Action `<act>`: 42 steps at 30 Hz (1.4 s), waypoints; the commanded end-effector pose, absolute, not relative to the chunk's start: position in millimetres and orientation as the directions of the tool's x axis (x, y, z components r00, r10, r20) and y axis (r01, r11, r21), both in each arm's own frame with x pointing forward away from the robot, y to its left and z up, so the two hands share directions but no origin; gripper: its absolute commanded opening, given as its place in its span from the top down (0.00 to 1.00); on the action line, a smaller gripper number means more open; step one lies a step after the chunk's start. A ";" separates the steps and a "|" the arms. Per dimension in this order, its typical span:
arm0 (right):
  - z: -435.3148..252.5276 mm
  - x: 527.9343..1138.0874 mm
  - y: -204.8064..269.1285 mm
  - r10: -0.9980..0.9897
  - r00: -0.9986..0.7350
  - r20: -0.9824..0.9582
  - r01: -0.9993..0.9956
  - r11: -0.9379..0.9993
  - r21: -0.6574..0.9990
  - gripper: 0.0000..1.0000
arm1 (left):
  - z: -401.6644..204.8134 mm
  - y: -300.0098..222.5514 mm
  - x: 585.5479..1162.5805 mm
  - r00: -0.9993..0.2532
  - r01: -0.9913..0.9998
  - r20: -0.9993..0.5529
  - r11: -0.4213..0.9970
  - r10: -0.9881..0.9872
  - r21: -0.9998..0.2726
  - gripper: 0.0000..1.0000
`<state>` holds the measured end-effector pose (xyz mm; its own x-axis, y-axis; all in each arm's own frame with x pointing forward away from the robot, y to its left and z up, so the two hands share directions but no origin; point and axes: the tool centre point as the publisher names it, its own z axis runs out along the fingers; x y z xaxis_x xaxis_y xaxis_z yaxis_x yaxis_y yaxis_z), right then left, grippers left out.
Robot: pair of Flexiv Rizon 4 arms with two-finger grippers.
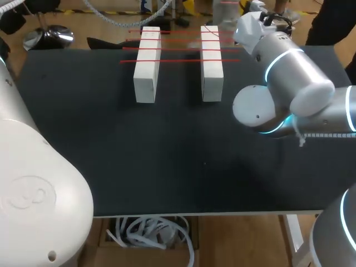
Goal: Grab the tape and strap the tape.
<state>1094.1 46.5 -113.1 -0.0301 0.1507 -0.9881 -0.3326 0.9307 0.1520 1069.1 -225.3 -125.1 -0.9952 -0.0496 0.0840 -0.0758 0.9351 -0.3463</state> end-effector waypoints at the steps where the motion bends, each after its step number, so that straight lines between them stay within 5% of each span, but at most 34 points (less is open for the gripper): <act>1: -110.9 1094.2 57.5 0.142 -0.028 -0.989 -0.318 0.937 0.144 1.00 | -124.3 -225.3 1068.7 -0.995 -0.077 0.085 0.936 -0.051 -0.343 1.00; 42: -117.8 1093.7 107.2 0.039 -0.032 -0.999 -0.347 0.937 0.048 1.00 | -124.3 -225.3 1068.7 -0.995 -0.077 0.085 0.936 -0.051 -0.343 1.00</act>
<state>1094.9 105.1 -120.0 -0.0253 0.0446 -0.9987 -0.3525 0.9344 0.0507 1069.2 -225.3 -125.1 -0.9952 -0.0496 0.0840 -0.0758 0.9351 -0.3463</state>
